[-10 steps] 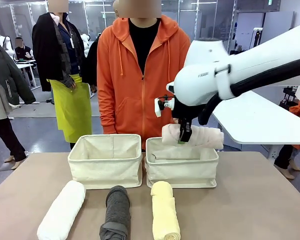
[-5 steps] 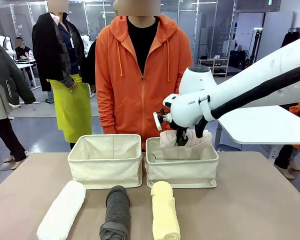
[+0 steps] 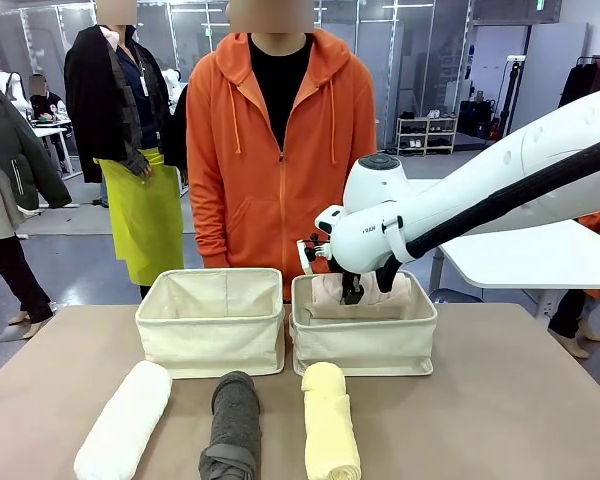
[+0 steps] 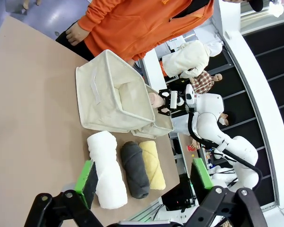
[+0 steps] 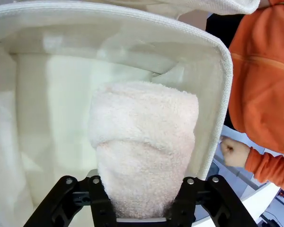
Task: Divide the towels into two baskets.
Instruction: Pick up one hotel-folded towel and place it in the Fabric basket indicated by the person, then pick up one hotel-folded towel from the bottom of the table and place it in the Fabric basket indicated by the person.
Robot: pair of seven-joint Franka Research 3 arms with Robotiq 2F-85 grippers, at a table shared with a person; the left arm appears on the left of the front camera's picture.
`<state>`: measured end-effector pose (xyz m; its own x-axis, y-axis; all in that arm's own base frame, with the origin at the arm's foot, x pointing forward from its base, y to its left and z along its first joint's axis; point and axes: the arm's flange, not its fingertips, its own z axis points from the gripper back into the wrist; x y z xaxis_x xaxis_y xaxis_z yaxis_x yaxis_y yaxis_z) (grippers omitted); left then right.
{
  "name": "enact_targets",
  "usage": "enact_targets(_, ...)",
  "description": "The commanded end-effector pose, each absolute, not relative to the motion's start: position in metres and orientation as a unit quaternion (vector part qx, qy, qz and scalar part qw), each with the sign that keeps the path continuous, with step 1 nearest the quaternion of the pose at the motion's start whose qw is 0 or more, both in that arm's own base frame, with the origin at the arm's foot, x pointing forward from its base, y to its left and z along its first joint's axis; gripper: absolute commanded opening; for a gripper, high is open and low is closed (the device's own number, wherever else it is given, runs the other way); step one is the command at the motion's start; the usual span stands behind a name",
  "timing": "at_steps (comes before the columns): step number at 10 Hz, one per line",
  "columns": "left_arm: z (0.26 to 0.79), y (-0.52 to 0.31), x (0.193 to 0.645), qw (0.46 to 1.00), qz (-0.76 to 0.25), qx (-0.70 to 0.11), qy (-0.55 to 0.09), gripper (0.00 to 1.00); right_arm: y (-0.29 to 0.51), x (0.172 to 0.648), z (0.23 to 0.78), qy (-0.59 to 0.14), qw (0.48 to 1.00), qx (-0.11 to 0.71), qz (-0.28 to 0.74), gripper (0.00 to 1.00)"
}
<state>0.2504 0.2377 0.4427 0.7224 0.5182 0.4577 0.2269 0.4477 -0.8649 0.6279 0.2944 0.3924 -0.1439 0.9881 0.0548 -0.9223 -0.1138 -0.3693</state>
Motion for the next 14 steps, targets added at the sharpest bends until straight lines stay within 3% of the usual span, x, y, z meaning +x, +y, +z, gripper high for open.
enact_targets(1, 0.4437, 0.24, 0.2508, 0.762, 0.089, -0.523, -0.371, 1.0, 0.2968, 0.6344, 0.3978, -0.165, 0.656, -0.111, 0.728, 0.72)
enact_targets(2, 0.4437, 0.24, 0.2508, 0.762, 0.089, -0.523, -0.371, 1.0, 0.2966, 0.6341, 0.3971, -0.164, 0.655, -0.112, 0.729, 0.94)
enact_targets(3, 0.4437, 0.24, 0.2508, 0.762, 0.089, -0.523, -0.371, 1.0, 0.2973, 0.6334, 0.3964, -0.161, 0.656, -0.114, 0.728, 1.0)
enact_targets(14, 0.4437, 0.24, 0.2508, 0.762, 0.089, -0.523, -0.371, 1.0, 0.2939, 0.6343, 0.3951, -0.162, 0.647, -0.111, 0.737, 1.0)
